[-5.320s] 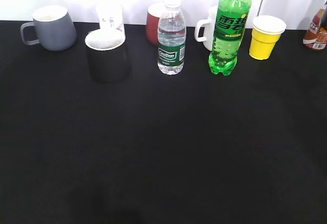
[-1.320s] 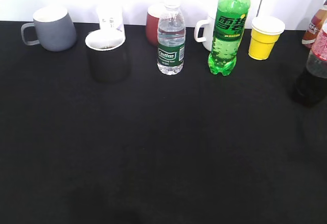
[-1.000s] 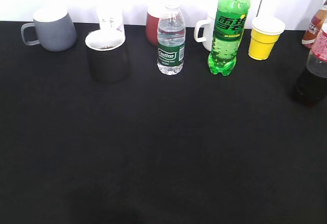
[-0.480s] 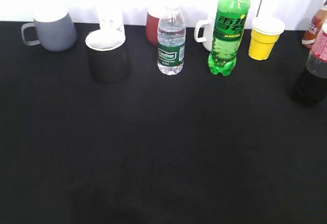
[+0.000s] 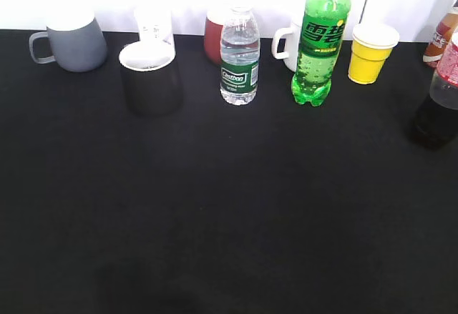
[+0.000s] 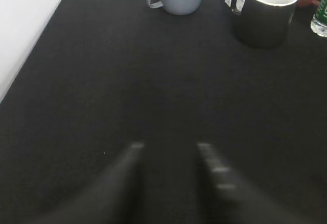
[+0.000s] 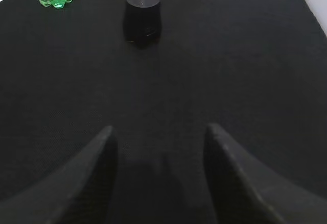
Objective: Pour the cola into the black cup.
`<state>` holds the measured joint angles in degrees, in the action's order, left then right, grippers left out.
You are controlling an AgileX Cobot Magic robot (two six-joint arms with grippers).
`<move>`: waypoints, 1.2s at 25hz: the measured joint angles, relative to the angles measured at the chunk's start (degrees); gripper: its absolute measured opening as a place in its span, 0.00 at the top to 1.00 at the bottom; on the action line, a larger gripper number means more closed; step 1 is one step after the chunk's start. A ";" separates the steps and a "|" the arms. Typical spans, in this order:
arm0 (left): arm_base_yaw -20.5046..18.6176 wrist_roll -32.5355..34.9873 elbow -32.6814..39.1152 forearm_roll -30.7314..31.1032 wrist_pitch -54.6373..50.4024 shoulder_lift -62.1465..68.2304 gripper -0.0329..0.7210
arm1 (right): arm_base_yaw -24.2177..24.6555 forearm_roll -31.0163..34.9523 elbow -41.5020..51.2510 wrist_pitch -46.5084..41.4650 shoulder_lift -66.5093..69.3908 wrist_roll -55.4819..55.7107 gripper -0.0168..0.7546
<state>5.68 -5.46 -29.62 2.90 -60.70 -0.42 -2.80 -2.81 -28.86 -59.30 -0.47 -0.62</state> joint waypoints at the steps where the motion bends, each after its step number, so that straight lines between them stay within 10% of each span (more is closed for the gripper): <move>1: 0.00 0.00 0.00 0.00 0.00 0.00 0.37 | 0.00 0.47 0.00 -0.04 0.00 0.00 0.44; 30: 0.00 0.04 0.00 0.00 0.00 0.00 0.57 | 0.00 1.51 0.00 -0.04 0.00 0.00 0.44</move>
<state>5.68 -5.42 -29.62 2.90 -60.70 -0.42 -2.80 -1.29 -28.86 -59.34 -0.47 -0.62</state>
